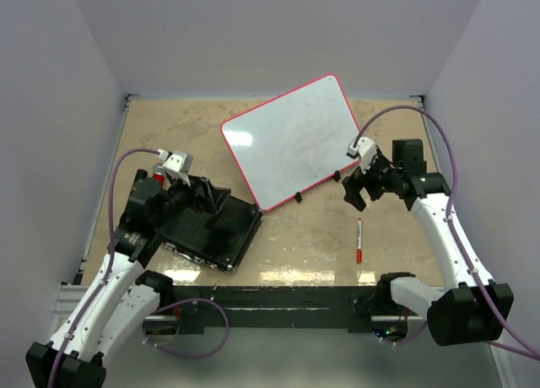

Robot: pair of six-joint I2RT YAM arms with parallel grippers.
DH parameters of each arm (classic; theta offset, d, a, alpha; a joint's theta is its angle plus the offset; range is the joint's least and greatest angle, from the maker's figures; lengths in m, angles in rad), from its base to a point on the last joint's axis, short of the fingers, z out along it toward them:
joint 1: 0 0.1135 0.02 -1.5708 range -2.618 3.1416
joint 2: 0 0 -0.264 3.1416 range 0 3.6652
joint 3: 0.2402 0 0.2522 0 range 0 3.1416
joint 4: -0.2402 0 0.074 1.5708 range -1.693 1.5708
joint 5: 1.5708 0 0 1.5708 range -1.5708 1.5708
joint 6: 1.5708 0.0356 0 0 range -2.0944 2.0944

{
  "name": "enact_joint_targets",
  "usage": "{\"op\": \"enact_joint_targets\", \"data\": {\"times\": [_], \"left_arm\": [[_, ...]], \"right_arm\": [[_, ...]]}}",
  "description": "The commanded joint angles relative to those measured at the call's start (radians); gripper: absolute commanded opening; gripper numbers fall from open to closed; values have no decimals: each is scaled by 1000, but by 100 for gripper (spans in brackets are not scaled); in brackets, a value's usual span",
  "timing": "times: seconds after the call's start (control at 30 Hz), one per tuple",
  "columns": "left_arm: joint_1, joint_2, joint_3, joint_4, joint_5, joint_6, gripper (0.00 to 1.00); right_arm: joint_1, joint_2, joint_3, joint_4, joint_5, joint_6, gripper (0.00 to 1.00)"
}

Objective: Write a sentence on the whiteboard
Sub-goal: Pick up the whiteboard marker from the center of the board.

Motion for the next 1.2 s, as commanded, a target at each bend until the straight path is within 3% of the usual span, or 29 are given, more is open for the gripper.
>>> {"op": "enact_joint_targets", "data": {"times": [0.0,0.2,0.4,0.73,0.83,1.17], "left_arm": [[-25,-39,23,-41,96,-76,98],[-28,-111,-51,-47,130,-139,98],[-30,-128,-74,-40,143,-160,97],[-30,-113,-91,-33,153,-160,97],[-30,-111,-97,-18,173,-160,97],[-30,-105,-101,3,205,-163,96]], "right_arm": [[-4,50,68,-131,140,-129,99],[4,185,-21,-121,226,-144,93],[39,304,-69,-63,325,-70,80],[91,481,-90,2,369,-35,66],[96,507,-90,-12,368,-41,60],[126,509,-110,-78,380,-58,55]]}}
